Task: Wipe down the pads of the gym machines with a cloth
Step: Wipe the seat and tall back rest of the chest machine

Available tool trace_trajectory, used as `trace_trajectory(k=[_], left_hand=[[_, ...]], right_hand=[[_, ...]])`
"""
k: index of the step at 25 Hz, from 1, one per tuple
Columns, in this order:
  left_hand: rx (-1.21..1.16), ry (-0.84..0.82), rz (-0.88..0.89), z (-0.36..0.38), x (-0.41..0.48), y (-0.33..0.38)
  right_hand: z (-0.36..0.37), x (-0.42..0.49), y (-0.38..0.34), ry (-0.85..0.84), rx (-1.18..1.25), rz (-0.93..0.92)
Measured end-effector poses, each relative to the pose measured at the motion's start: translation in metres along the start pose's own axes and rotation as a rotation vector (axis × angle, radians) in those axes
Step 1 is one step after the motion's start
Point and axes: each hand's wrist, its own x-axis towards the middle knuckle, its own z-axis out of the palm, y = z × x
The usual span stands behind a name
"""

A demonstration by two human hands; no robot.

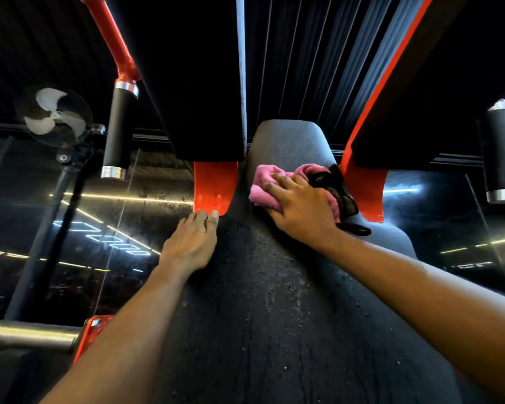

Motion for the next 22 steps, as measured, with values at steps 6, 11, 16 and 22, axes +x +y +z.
trace_trajectory(k=[6, 11, 16, 22], left_hand=[[0.004, -0.023, -0.042, -0.005, -0.003, 0.006], [-0.003, -0.056, -0.070, -0.013, -0.014, 0.015], [-0.067, -0.113, -0.046, -0.026, -0.025, 0.023], [-0.040, -0.096, -0.003, -0.018, -0.020, 0.012]], right_hand=[[-0.019, -0.047, 0.047, -0.036, 0.020, 0.177], [-0.031, -0.110, 0.069, 0.005, -0.039, 0.420], [-0.036, -0.130, 0.060, 0.044, -0.018, 0.645], [-0.026, -0.093, -0.006, -0.041, -0.045, 0.537]])
